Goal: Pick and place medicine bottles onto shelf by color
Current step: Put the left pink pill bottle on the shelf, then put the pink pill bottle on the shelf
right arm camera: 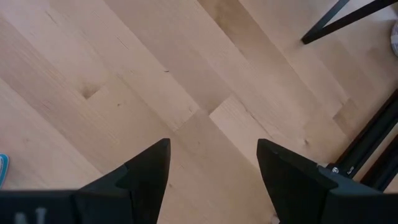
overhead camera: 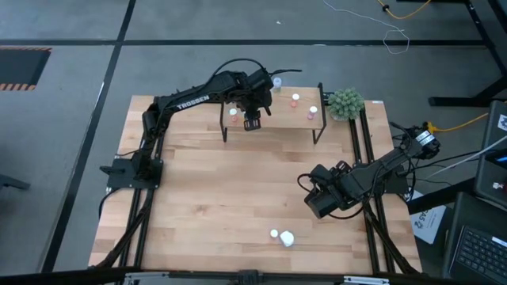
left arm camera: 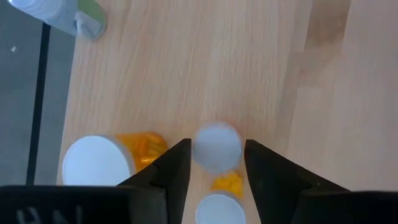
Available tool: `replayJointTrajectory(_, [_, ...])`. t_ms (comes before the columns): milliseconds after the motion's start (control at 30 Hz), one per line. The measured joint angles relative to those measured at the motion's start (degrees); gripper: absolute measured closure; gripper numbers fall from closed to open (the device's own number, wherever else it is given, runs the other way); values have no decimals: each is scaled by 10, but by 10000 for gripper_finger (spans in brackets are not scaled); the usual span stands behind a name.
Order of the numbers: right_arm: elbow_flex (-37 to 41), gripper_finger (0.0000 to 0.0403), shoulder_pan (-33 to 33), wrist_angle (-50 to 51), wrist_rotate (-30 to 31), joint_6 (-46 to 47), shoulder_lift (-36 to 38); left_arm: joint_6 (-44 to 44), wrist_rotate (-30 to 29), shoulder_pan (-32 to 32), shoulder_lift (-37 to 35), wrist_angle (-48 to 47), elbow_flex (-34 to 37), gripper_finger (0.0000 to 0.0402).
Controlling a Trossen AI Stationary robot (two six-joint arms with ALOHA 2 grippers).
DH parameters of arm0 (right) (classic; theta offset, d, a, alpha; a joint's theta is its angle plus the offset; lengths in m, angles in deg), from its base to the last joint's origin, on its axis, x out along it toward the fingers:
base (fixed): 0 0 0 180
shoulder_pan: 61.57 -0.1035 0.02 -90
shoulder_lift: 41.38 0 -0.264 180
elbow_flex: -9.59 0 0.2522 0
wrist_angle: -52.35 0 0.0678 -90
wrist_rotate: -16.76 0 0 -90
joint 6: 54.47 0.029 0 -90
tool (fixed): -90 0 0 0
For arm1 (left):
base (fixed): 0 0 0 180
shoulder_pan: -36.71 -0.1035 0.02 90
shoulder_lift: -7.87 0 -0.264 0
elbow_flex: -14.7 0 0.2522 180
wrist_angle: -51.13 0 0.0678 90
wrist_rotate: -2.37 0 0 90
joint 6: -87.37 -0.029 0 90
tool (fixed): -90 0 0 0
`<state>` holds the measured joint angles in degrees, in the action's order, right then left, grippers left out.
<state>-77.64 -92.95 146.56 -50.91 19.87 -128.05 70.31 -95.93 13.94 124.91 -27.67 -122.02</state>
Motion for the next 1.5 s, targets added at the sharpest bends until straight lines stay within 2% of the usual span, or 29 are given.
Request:
replayJointTrajectory(300, [0,160,0,0,-1,0,0,2,-1,1,0,4,0,220])
replayJointTrajectory(400, [0,160,0,0,-1,0,0,2,-18,2,0,7,0,214])
replayJointTrajectory(833, [0,160,0,1,-15,-10,0,-15,-32,20,0,52,0,212])
replayJointTrajectory(1033, [0,160,0,1,-15,-10,0,-26,-53,45,-7,113,-5,212])
replayJointTrajectory(1167, [0,160,0,0,-16,-10,0,-3,-88,81,-15,86,-55,212])
replayJointTrajectory(1300, [0,160,0,-3,-26,-9,1,4,-103,122,-16,-14,-122,212])
replayJointTrajectory(1367, [0,160,0,-5,-25,-10,1,-1,-103,140,-36,-37,-107,212])
replayJointTrajectory(1500, [0,160,0,-18,-26,-10,1,31,-104,165,-55,-151,-103,212])
